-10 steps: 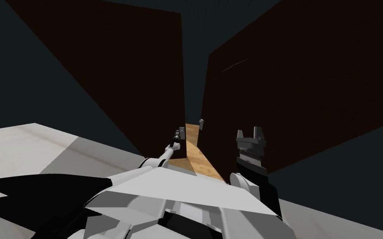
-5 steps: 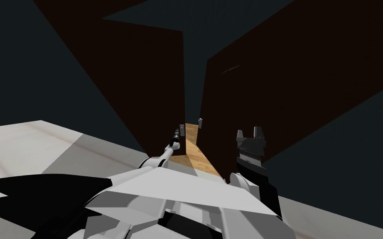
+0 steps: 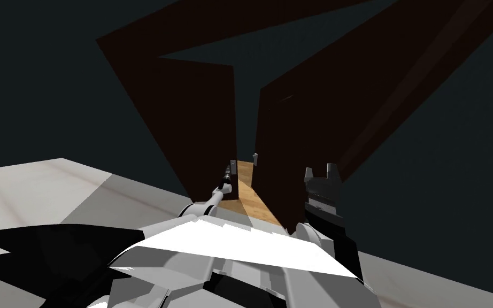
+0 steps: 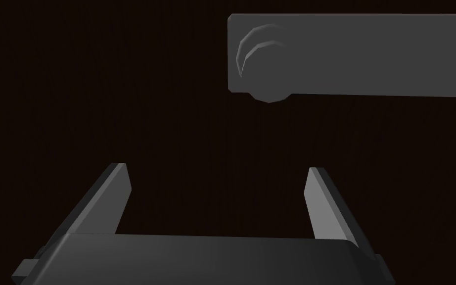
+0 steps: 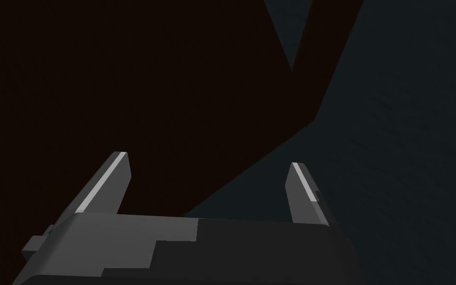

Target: Push the door open

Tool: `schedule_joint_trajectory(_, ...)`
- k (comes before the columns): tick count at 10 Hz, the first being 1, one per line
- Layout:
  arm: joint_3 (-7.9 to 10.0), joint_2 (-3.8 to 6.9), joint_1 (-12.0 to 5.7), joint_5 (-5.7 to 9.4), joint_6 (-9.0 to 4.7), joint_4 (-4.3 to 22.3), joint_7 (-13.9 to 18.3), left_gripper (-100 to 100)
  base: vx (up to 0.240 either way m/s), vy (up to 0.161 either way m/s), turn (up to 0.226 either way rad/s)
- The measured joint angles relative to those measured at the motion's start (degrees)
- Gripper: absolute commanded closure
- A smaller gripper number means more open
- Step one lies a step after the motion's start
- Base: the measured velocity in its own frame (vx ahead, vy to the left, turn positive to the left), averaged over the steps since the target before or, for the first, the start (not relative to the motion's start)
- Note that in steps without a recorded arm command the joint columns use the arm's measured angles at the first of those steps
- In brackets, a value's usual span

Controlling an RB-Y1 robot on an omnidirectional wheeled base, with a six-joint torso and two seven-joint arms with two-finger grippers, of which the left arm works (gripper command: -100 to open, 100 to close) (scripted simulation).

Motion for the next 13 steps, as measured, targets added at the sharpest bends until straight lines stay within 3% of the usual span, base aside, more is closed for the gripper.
schedule_joint_trajectory(3, 0.12, 0.35, 0.75, -0.01, -0.49, -0.5, -0.1, -100, 0.218, 0.024, -0.031)
schedule_joint_trajectory(6, 0.28, -0.07, 1.05, 0.02, -1.5, -0.1, -0.1, -100, 0.157, 0.045, -0.027)
schedule_joint_trajectory(7, 0.29, -0.09, 1.05, 0.02, -1.54, -0.2, -0.1, 100, -0.01, -0.003, 0.006)
schedule_joint_trajectory(13, 0.31, -0.09, 1.21, 0.03, -1.4, 0.0, -0.1, 100, -0.004, 0.004, -0.02)
